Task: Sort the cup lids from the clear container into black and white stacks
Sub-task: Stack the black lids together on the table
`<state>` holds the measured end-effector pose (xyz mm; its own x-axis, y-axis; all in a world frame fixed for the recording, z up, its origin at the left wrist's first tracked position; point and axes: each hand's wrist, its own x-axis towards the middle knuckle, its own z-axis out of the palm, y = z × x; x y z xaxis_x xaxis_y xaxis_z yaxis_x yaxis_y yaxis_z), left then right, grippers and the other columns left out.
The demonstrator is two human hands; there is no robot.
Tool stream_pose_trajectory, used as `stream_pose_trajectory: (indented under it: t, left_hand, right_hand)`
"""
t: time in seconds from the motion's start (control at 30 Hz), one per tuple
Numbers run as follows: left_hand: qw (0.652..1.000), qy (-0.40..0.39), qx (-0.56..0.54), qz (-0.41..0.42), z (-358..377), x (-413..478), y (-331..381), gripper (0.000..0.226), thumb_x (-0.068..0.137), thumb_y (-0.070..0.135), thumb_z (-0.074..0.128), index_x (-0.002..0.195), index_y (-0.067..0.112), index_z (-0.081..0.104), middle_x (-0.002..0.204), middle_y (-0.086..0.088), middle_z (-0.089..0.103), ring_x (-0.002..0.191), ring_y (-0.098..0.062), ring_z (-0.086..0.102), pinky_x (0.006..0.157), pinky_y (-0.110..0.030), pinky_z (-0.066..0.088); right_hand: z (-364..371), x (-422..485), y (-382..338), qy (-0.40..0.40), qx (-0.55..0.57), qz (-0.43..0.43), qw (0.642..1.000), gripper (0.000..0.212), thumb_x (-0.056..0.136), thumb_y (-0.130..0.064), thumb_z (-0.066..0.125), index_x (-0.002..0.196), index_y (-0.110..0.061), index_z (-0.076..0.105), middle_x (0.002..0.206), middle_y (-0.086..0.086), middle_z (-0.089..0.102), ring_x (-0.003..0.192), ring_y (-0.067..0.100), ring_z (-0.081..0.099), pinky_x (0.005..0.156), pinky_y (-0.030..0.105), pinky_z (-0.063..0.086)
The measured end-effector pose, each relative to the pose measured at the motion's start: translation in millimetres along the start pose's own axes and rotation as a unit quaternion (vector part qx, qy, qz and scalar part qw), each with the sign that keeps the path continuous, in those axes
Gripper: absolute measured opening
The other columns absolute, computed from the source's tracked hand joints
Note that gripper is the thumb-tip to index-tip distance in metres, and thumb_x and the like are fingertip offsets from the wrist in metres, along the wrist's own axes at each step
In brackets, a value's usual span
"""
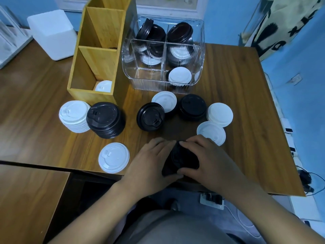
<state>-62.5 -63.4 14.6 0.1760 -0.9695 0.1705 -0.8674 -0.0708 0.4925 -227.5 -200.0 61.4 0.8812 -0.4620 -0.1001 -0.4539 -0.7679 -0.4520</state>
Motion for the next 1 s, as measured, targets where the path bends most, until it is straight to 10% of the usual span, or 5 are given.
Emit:
stream_pose_trajectory:
  t: [0.33, 0.7, 1.0]
  left_hand:
    - [1.0, 0.005, 0.013, -0.007, 0, -6, 1, 0.086, 0.08, 0.06, 0.073, 0.147, 0.011, 0.051, 0.14, 0.003, 0.058, 0.136, -0.02, 0.045, 0.109, -0.04, 0.043]
    - [0.996, 0.024, 0.089, 0.01, -57, 30, -20, 0.069, 0.081, 0.035, 0.076, 0.142, 0.01, 0.056, 0.139, -0.005, 0.058, 0.132, -0.025, 0.048, 0.111, -0.037, 0.043]
    - [0.972, -0.066, 0.217, -0.057, -63, 77, -42, 0.099, 0.084, 0.057, 0.075, 0.16, 0.019, 0.025, 0.16, -0.009, 0.033, 0.137, -0.034, 0.043, 0.11, -0.047, 0.044]
  right_hand:
    - [16, -4, -3, 0.026, 0.03, 0.024, 0.999, 0.069, 0.085, -0.058, 0.066, 0.146, -0.032, 0.046, 0.15, -0.019, 0.039, 0.137, 0.003, 0.032, 0.102, 0.012, 0.022]
    - [18, 0, -1, 0.045, 0.006, 0.016, 0.999, 0.07, 0.082, -0.071, 0.056, 0.141, -0.034, 0.046, 0.148, -0.018, 0.043, 0.134, 0.004, 0.035, 0.102, 0.025, 0.042]
    - [15, -11, 1, 0.086, 0.025, -0.002, 0.996, 0.064, 0.093, -0.07, 0.04, 0.144, -0.032, 0.045, 0.153, -0.014, 0.036, 0.141, 0.005, 0.03, 0.108, 0.022, 0.033]
